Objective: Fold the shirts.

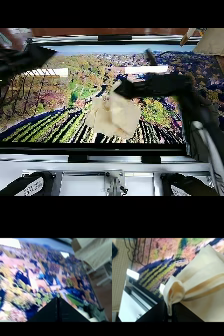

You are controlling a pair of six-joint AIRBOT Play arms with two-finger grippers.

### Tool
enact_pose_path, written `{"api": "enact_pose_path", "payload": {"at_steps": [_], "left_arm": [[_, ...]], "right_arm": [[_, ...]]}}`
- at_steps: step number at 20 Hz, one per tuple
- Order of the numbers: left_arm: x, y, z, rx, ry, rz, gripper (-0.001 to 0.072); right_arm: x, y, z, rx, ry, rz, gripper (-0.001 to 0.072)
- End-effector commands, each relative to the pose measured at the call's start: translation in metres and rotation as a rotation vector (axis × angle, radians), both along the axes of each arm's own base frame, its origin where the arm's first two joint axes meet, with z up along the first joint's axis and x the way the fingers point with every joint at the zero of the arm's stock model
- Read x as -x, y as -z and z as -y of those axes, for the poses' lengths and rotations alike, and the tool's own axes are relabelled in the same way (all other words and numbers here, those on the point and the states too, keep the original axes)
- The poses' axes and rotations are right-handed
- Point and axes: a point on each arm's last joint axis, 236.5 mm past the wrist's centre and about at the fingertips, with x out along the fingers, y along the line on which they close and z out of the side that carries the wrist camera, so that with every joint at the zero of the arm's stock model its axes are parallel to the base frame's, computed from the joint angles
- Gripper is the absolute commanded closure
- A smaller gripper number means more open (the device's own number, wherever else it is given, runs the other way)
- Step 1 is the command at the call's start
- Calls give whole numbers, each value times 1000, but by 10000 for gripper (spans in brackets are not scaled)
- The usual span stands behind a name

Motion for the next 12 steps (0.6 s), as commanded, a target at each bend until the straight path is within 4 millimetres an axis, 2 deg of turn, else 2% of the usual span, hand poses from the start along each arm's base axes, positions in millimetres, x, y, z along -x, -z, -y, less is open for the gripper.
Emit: {"api": "enact_pose_path", "payload": {"at_steps": [1,3,4,5,6,8,9,10,12], "left_arm": [[44,-46,-64,-59,-108,85,679],[61,-51,-72,-82,-109,86,679],[66,-50,-73,-88,-101,80,678],[69,-48,-71,-94,-86,68,679],[71,-45,-69,-97,-70,57,678],[73,-41,-67,-97,-58,45,678],[72,-40,-67,-97,-58,43,678],[71,-39,-68,-96,-59,41,678],[70,-38,-68,-95,-58,37,678]], "right_arm": [[7,87,-92,59,-95,-67,649],[11,124,-124,85,-134,-110,637],[7,135,-131,88,-123,-122,494],[2,143,-134,81,-90,-154,163],[2,145,-133,79,-86,-165,92],[5,135,-120,90,-125,-177,92],[8,126,-105,111,-153,-178,92],[8,118,-86,141,-173,-175,92],[1,103,-30,248,-179,-154,92]]}}
